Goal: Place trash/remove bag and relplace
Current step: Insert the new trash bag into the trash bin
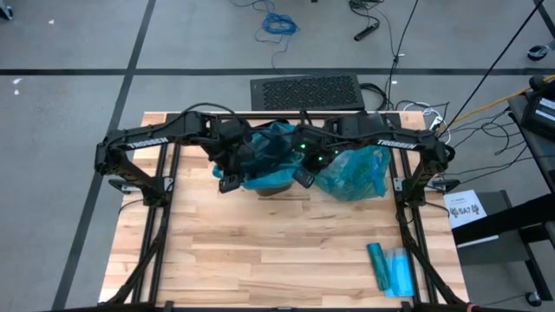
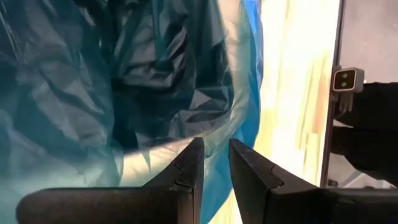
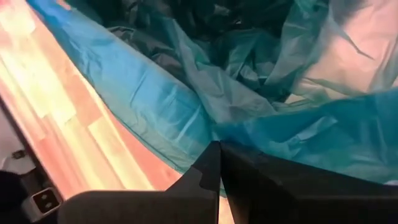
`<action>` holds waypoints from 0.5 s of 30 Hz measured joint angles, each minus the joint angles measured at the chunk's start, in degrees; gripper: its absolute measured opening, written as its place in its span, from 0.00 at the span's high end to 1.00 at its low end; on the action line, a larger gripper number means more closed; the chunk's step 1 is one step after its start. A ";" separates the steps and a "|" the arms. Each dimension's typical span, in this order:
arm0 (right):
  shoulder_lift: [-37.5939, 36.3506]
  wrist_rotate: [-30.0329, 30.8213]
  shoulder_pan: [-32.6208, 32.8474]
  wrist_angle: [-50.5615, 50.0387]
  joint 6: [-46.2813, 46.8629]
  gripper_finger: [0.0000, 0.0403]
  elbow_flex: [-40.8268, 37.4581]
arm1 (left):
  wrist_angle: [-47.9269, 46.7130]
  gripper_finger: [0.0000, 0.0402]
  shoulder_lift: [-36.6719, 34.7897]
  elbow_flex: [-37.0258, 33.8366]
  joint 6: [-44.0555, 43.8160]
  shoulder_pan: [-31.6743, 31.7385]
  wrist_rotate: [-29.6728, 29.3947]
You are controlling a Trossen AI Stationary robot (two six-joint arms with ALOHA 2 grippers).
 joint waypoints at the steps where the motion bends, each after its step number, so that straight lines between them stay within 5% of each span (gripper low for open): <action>1: 0.14 0.69 0.16 0.20 0.12 1.00 0.00 | -0.68 0.82 0.00 0.00 -0.72 0.00 -0.20; 15: 0.17 3.10 0.63 0.91 2.12 1.00 -0.04 | -3.79 0.82 -3.85 0.00 -3.47 -3.83 -8.93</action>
